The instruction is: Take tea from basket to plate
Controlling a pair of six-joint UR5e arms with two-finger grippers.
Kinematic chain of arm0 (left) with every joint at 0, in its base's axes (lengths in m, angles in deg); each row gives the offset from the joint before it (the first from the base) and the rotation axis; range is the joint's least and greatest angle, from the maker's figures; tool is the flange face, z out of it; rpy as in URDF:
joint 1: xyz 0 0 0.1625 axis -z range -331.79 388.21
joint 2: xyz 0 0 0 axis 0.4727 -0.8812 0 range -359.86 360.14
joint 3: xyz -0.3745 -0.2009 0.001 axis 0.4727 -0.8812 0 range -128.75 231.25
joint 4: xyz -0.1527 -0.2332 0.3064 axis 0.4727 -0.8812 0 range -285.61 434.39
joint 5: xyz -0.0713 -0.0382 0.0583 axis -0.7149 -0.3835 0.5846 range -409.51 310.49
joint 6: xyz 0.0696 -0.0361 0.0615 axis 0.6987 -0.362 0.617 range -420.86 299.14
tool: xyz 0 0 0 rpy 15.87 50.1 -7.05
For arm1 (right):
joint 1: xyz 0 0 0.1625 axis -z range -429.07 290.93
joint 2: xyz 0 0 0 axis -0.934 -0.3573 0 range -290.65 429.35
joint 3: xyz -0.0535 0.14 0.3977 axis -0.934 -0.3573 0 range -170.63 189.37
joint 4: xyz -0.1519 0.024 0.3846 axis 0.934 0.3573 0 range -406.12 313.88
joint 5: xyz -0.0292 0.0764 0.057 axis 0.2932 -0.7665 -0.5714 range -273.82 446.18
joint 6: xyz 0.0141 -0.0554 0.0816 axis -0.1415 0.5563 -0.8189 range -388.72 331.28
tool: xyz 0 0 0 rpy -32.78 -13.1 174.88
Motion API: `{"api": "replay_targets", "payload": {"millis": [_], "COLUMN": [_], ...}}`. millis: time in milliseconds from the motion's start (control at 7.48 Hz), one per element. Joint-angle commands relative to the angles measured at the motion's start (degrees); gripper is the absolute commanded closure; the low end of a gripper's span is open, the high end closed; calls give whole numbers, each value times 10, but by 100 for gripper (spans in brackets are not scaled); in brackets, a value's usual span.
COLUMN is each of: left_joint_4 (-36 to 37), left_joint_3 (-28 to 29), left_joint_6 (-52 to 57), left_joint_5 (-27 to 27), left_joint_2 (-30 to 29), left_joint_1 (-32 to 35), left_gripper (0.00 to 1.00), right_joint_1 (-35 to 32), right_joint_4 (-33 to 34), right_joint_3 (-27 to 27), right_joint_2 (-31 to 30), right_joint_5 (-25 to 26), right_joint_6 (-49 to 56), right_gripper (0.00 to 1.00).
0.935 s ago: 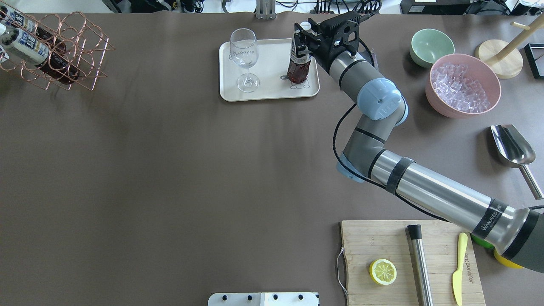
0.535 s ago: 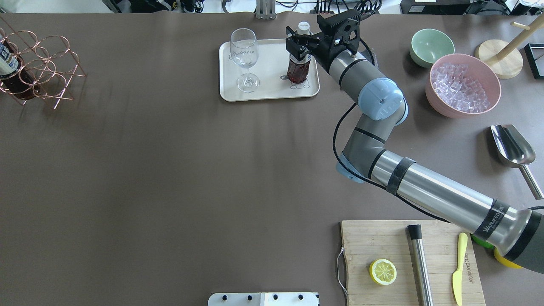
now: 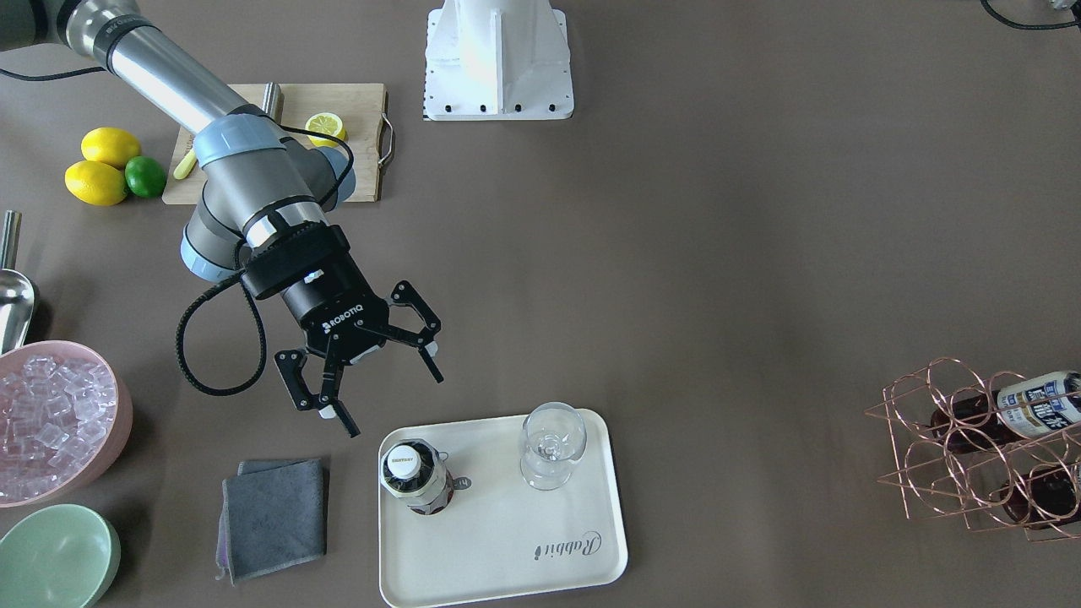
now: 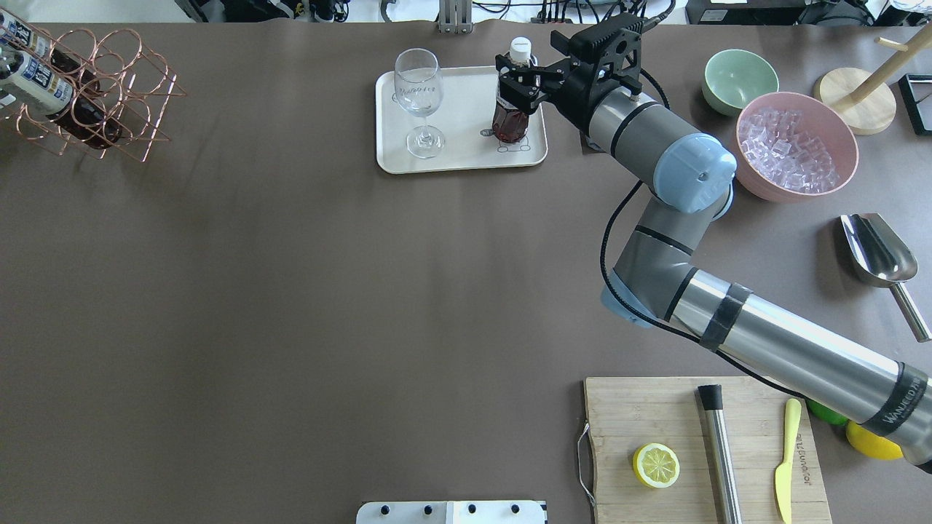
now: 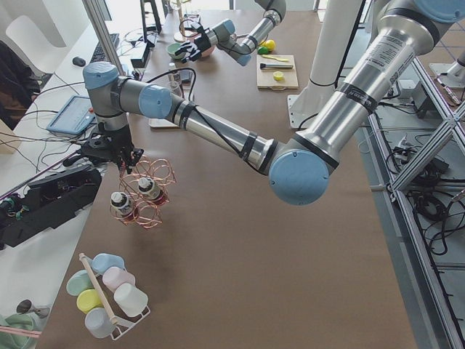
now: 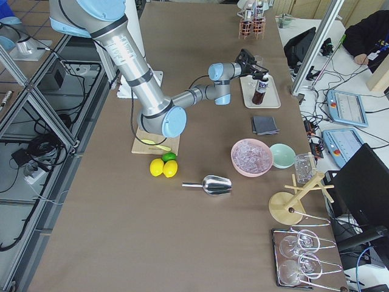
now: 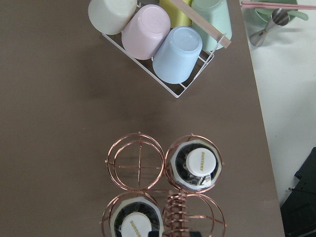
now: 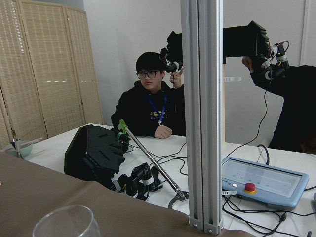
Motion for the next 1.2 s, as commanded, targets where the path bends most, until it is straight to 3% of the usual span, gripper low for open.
{"api": "replay_targets", "payload": {"millis": [0, 134, 535, 802, 935, 1069], "left_joint_4": [0, 1, -1, -2, -3, 1], "left_joint_3": [-4, -7, -8, -12, -39, -103], "left_joint_6": [18, 23, 23, 24, 24, 30], "left_joint_5": [39, 53, 53, 53, 52, 52], "left_joint_2": [-5, -4, -3, 0, 20, 63], "left_joint_1": [-12, -14, -14, -12, -12, -11], "left_gripper": [14, 2, 2, 2, 2, 2], "right_joint_1": [-6, -6, -9, -28, -46, -69], "right_joint_4": [93, 142, 319, 423, 470, 532], "right_joint_3": [123, 164, 268, 305, 311, 309], "right_joint_2": [-69, -93, -137, -176, -203, -227], "right_joint_5": [-67, -96, -202, -299, -345, -396], "right_joint_6": [-1, -2, -4, -3, 3, 18], "right_gripper": [0, 0, 0, 0, 0, 0]}}
